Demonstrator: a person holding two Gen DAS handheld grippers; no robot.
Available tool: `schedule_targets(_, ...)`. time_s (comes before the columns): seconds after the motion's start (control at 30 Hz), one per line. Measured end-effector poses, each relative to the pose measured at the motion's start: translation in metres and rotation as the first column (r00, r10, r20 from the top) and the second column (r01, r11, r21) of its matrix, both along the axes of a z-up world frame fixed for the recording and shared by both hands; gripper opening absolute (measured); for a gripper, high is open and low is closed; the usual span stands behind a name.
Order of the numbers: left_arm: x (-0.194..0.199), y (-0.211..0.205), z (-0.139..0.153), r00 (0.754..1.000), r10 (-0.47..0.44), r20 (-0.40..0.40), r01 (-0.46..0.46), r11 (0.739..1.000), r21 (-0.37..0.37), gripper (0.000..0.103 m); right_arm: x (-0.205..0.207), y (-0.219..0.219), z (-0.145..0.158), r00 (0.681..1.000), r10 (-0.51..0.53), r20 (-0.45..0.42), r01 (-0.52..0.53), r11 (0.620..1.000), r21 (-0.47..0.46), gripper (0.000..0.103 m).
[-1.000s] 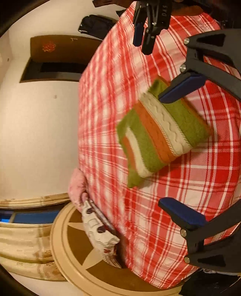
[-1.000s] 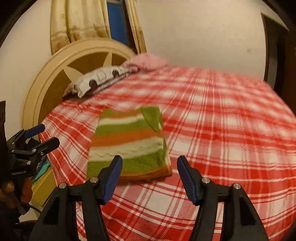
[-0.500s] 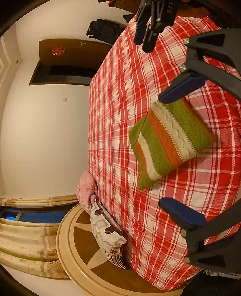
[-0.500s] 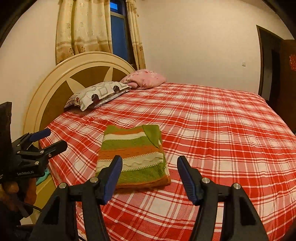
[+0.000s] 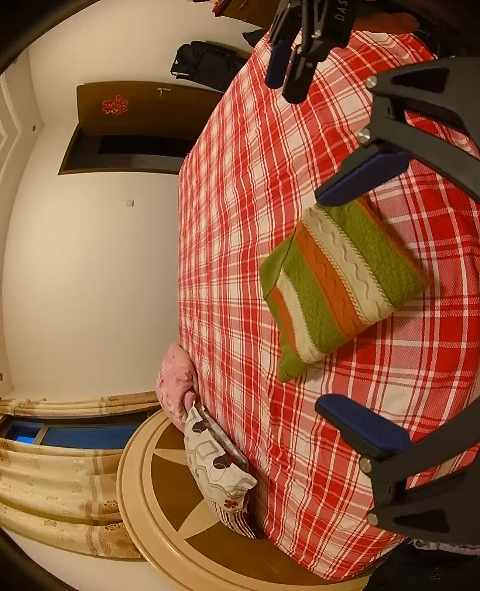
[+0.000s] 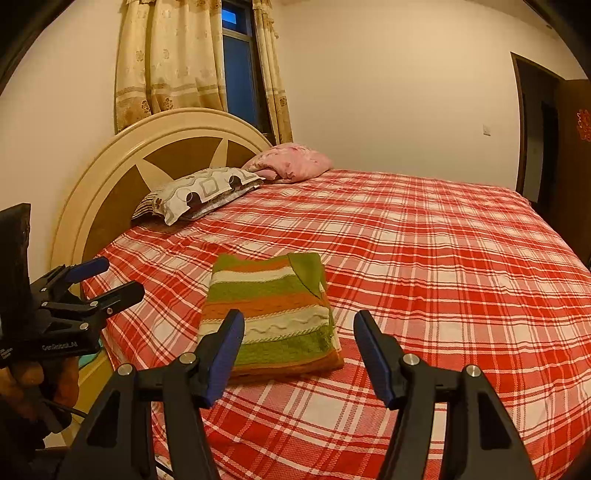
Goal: Fold small clothes
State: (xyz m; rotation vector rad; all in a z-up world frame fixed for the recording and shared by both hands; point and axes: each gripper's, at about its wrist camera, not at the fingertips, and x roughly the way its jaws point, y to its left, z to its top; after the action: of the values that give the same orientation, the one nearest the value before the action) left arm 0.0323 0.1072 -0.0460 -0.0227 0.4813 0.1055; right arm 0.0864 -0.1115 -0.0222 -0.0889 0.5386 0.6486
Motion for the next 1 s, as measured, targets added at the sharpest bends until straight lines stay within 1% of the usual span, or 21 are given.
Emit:
schedule_targets(0.33,-0.003,-0.005,0.004,1.0,-0.003,0.016,0.003,1.0,-0.002,0.103,-0.005,-0.009,0.008,0.999,-0.02,0.03,0.019,0.999,0.042,0.063)
schedule_targets(0.47,-0.002,-0.004,0.006,1.0,-0.005,0.008,0.005,1.0,-0.015,0.103,-0.005,-0.009,0.008,0.999,-0.025,0.033,0.024,0.999,0.044,0.063)
schedule_targets(0.57,-0.003,-0.004,0.008,1.0,0.001,0.013,-0.001,1.0,-0.022,0.103,-0.009,-0.009,0.01,0.998,-0.029,0.056,0.026,0.999,0.041,0.063)
schedule_targets(0.8,-0.006,-0.004,0.014,0.999,0.023,0.036,-0.023,1.0,-0.016,0.103,-0.012,-0.007,0.012,0.997,-0.023,0.071,0.021,0.999,0.04,0.063)
schedule_targets(1.0,-0.005,-0.005,0.013,0.999,0.021,0.034,-0.02,1.0,-0.008,0.103,-0.014,-0.005,0.01,0.997,-0.018,0.072,0.016,0.999,0.036,0.063)
